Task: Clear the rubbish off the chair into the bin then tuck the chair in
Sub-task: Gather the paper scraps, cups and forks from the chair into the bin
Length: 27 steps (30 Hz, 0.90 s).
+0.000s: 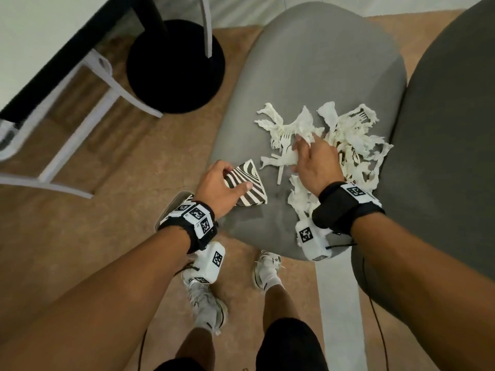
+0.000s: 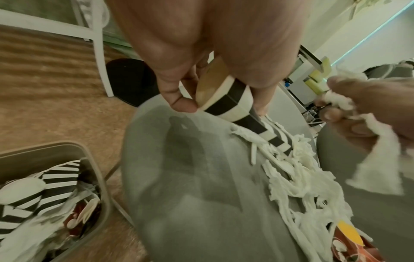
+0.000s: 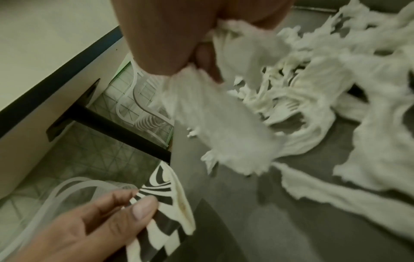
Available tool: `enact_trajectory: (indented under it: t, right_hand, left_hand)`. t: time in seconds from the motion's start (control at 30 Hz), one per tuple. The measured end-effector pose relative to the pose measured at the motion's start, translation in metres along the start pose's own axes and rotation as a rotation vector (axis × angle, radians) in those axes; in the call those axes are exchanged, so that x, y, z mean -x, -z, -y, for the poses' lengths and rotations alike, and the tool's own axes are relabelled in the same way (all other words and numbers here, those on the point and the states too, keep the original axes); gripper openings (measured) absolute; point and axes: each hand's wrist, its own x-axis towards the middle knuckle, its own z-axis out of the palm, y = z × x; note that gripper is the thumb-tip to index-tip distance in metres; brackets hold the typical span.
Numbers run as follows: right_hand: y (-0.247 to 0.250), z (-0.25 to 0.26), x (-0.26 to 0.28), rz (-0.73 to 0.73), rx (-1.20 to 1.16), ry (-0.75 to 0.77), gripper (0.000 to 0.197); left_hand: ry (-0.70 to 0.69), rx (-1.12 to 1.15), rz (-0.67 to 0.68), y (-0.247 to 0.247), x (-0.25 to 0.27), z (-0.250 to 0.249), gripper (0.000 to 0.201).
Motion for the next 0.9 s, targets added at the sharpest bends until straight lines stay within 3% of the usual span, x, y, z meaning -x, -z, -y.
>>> enact_trajectory:
  t: [0.1, 0.33, 0.43, 0.57, 0.63, 0.77, 0.9]
  right_hand:
    - [-0.018, 0.016, 0.007, -0.003, -0.016, 0.052, 0.038]
    - [-0.088, 0.050, 0.040, 0.103, -0.041, 0.071, 0.060]
    - [-0.123, 0.062, 0.055, 0.169, -0.046, 0.129, 0.056]
    - [-0.158, 0.075, 0.079, 0.270, -0.101, 0.115, 0.035]
    - [-0.170, 0.078, 0.092, 0.351, -0.137, 0.085, 0.028]
    - [-0.188, 0.080, 0.113, 0.516, -0.179, 0.035, 0.016]
    - [-0.213, 0.076, 0.120, 0.538, -0.157, 0.078, 0.028]
  left_hand:
    - [0.056, 0.066, -0.021, 0.009, 0.010, 0.019, 0.041]
    - [0.203, 0.203, -0.100, 0.013, 0.036, 0.082, 0.039]
    - [0.301, 0.212, -0.196, 0.014, 0.045, 0.112, 0.040]
    - [0.437, 0.331, -0.316, 0.016, 0.052, 0.167, 0.036]
    - [0.503, 0.367, -0.243, 0.016, 0.054, 0.194, 0.041]
    - [0.547, 0.414, 0.011, 0.006, 0.063, 0.246, 0.071]
    - [0.583, 0.374, 0.129, 0.036, 0.094, 0.224, 0.060]
